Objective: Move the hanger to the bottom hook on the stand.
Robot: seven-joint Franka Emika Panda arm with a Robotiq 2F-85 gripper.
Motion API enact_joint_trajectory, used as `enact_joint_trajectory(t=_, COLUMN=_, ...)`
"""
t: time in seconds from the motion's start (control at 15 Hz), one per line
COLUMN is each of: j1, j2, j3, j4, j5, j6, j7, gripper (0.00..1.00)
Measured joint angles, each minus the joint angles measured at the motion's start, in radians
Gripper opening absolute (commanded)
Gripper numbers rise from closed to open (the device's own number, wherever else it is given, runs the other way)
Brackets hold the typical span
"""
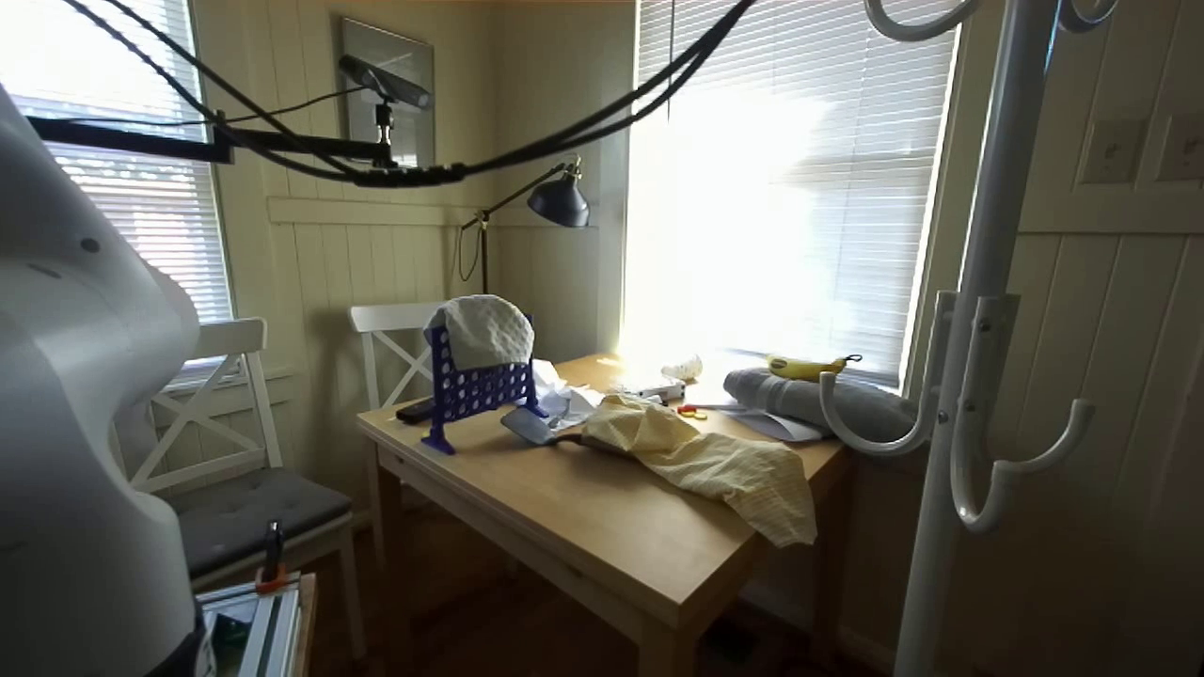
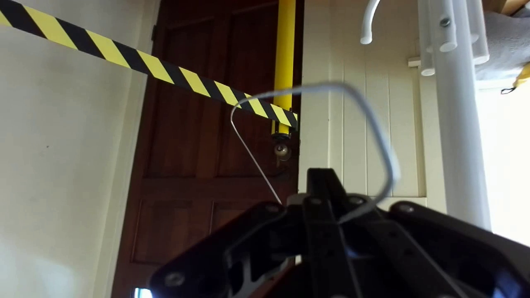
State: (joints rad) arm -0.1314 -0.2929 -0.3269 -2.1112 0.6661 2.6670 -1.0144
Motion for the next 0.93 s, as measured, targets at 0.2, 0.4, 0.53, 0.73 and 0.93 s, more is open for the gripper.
enact_joint_trajectory(t=0.2, j1=0.026, j2=0.001, j3=0.0, j4=-0.042, j5=0.034, j6=0.04, j7=-0.031, gripper=0.0)
enact_joint_trajectory(t=0.4, j1=0.043, j2=0.001, j3=-0.002, j4=-0.069, j5=0.059, j6=0.054, j7=-0.063, gripper=0.0)
enact_joint_trajectory(t=0.53, j1=0.052, j2=0.001, j3=-0.004, j4=-0.079, j5=0.09, j6=0.074, j7=-0.089, gripper=0.0)
enact_joint_trajectory(t=0.73, j1=0.078, j2=0.001, j3=-0.006, j4=-0.083, j5=0.157, j6=0.123, j7=-0.135, gripper=0.0)
enact_joint_trajectory(t=0.93, j1=0.107, j2=0.006, j3=-0.006, j4=-0.066, j5=0.204, j6=0.16, j7=-0.16, gripper=0.0)
